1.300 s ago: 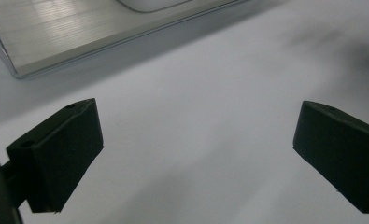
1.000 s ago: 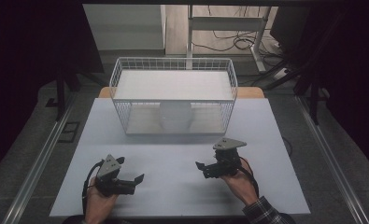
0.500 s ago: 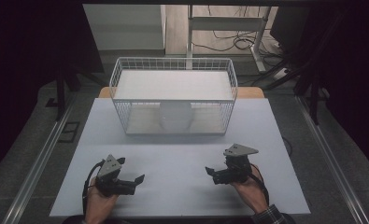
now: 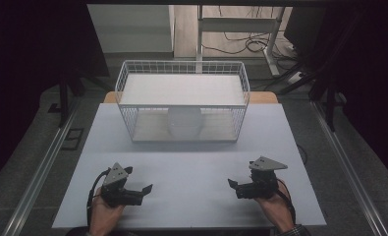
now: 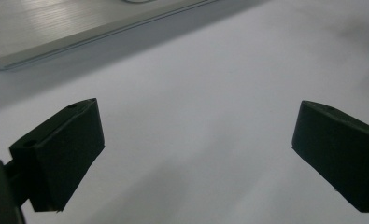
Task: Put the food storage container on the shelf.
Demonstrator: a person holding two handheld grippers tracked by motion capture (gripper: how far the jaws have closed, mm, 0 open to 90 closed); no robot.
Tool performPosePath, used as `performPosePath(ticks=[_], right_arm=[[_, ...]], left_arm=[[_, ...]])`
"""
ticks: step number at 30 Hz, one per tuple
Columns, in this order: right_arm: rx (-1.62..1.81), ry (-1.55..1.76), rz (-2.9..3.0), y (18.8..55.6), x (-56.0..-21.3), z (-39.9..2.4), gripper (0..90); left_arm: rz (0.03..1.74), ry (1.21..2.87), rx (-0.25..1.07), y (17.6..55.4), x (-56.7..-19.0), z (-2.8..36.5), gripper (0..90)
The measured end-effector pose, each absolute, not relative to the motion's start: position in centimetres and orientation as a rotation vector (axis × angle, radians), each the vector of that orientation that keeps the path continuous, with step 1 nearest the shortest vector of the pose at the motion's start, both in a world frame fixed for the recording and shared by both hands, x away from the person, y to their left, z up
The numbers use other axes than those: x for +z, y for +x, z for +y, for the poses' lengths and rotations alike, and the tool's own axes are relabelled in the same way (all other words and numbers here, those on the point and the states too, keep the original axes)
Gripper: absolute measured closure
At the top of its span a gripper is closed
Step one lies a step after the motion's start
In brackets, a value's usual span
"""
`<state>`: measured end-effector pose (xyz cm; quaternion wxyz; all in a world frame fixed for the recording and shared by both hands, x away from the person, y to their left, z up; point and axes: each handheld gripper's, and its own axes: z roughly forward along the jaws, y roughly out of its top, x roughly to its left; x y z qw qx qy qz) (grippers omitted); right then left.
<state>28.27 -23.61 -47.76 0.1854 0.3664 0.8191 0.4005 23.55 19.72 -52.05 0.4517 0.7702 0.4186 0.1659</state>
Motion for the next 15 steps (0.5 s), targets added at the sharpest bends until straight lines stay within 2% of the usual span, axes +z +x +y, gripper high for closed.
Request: performPosePath(ticks=[15], right_arm=[[1.089, 1.078, 2.261, 27.1, -48.7, -26.3, 0.0]], left_arm=[[1.029, 1.915, 0.426, 23.6, -52.2, 19.6, 1.8]])
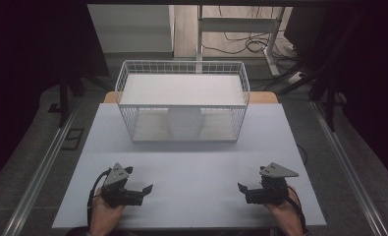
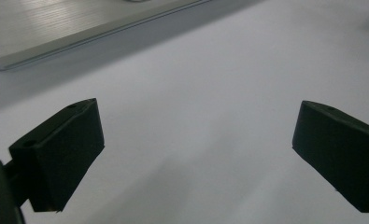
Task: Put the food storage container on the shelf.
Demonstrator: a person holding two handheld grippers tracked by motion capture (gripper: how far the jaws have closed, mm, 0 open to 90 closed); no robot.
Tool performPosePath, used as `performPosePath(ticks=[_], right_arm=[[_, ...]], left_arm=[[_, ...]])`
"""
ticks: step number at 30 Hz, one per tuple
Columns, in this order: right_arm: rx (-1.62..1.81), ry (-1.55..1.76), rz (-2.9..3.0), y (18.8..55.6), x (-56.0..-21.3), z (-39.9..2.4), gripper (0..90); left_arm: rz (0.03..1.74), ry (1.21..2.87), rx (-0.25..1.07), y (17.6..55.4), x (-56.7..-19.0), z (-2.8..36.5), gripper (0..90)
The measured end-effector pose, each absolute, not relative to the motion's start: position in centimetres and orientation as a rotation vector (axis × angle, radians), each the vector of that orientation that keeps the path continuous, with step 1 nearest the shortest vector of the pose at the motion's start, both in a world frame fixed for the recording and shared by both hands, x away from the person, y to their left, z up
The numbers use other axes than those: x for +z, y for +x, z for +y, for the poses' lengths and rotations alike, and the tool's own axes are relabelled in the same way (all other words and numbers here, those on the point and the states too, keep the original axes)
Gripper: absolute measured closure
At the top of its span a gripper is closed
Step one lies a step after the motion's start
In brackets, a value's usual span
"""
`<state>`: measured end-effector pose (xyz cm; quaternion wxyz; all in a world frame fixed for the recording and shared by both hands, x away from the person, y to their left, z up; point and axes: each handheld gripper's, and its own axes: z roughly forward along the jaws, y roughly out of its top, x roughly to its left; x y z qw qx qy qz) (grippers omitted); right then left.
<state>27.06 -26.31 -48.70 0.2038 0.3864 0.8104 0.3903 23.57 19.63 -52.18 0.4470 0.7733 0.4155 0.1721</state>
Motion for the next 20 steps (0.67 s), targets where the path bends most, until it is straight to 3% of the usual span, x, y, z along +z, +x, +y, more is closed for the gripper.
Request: performPosePath(ticks=[20], right_arm=[[1.008, 1.108, 2.354, 26.7, -50.8, -27.1, 0.0]], left_arm=[[1.017, 1.938, 0.418, 23.7, -52.4, 19.3, 1.4]])
